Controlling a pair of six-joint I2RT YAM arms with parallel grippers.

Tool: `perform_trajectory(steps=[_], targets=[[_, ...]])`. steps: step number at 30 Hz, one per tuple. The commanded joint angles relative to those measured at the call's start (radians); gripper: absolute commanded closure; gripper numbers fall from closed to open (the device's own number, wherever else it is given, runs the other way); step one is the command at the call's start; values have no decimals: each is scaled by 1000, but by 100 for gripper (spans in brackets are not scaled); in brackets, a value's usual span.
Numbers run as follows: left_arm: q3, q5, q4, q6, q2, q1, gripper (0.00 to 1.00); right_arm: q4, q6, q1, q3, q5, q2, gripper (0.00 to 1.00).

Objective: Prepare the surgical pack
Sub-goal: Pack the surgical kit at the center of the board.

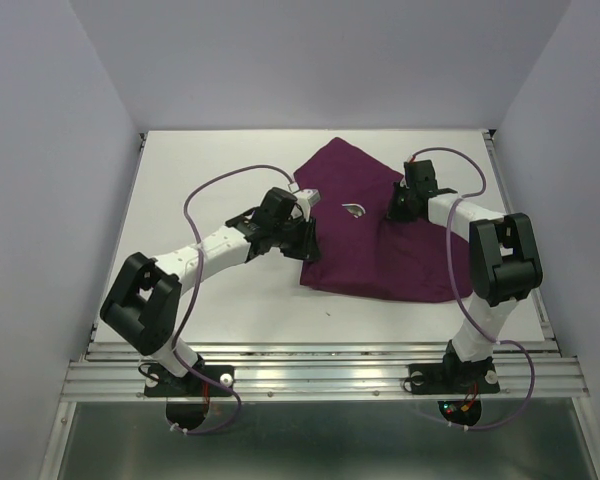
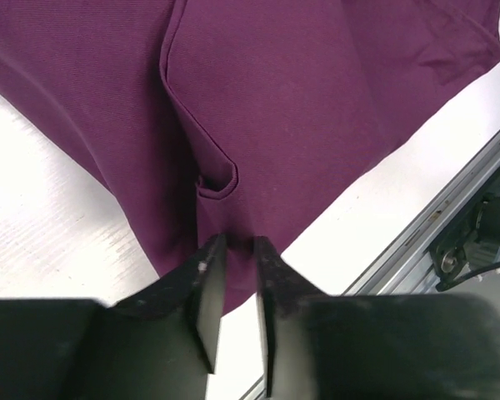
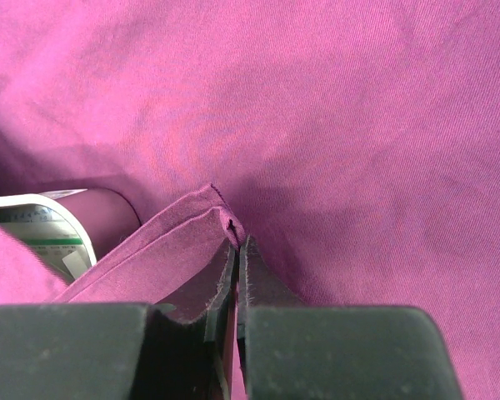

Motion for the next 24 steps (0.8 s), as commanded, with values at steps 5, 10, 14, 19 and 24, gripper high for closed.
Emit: perform_trajectory(steps=[5, 10, 14, 19, 24], targets=[[0, -33, 11, 2, 23, -4, 89, 41, 4, -2, -5, 27, 0, 99], [8, -53, 3, -10, 37, -3, 100, 42, 7, -2, -1, 28, 4, 99], [4, -128, -11, -32, -9, 2, 100, 42, 5, -2, -4, 62, -3, 99], [-32, -212, -8, -70, -69, 34, 100, 52, 11, -2, -16, 99, -22, 99], [-28, -195, -9, -78, 11, 57, 100, 56, 22, -2, -1, 81, 3, 99]])
